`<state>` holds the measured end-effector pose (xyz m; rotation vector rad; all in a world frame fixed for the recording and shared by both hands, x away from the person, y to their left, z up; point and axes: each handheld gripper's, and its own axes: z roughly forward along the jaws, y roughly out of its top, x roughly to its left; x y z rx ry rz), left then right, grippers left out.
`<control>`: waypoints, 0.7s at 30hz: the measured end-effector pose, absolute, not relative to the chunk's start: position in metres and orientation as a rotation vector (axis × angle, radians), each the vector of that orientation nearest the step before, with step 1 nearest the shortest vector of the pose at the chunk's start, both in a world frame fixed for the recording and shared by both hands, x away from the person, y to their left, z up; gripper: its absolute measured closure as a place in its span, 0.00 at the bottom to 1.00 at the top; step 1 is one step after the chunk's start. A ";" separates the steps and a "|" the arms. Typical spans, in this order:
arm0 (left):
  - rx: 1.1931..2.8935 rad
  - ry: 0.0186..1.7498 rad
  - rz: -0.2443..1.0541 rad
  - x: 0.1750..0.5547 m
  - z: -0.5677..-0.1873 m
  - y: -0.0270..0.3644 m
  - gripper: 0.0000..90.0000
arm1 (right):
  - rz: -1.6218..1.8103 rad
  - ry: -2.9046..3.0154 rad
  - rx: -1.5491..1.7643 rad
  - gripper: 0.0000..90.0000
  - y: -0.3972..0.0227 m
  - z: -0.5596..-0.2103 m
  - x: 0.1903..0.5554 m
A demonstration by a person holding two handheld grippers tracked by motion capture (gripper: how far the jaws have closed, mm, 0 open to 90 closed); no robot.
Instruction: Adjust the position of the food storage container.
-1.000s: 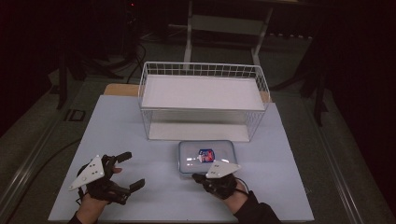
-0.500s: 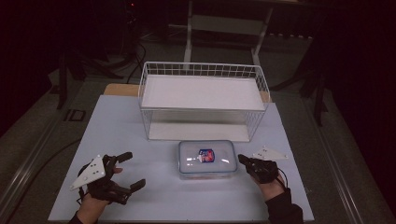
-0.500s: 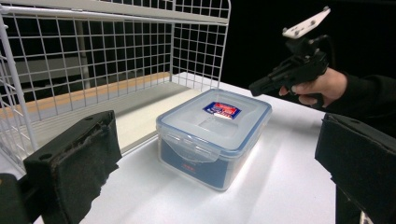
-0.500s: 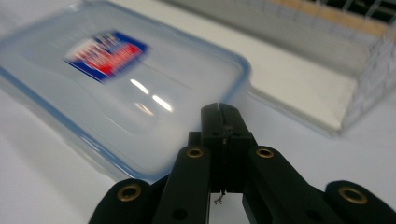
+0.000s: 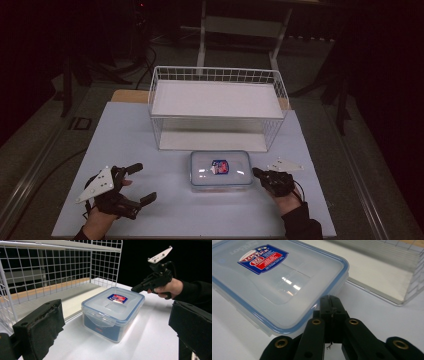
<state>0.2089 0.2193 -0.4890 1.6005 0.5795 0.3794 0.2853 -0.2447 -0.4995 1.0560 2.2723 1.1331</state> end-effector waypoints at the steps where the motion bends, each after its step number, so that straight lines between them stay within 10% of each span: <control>1: 1.603 0.577 0.381 0.209 -0.489 0.219 0.00 | 1.133 2.272 1.056 1.00 -0.245 -0.499 0.285; 21: 1.620 0.569 0.373 0.209 -0.490 0.217 0.00 | 1.170 2.333 0.997 1.00 -0.221 -0.501 0.286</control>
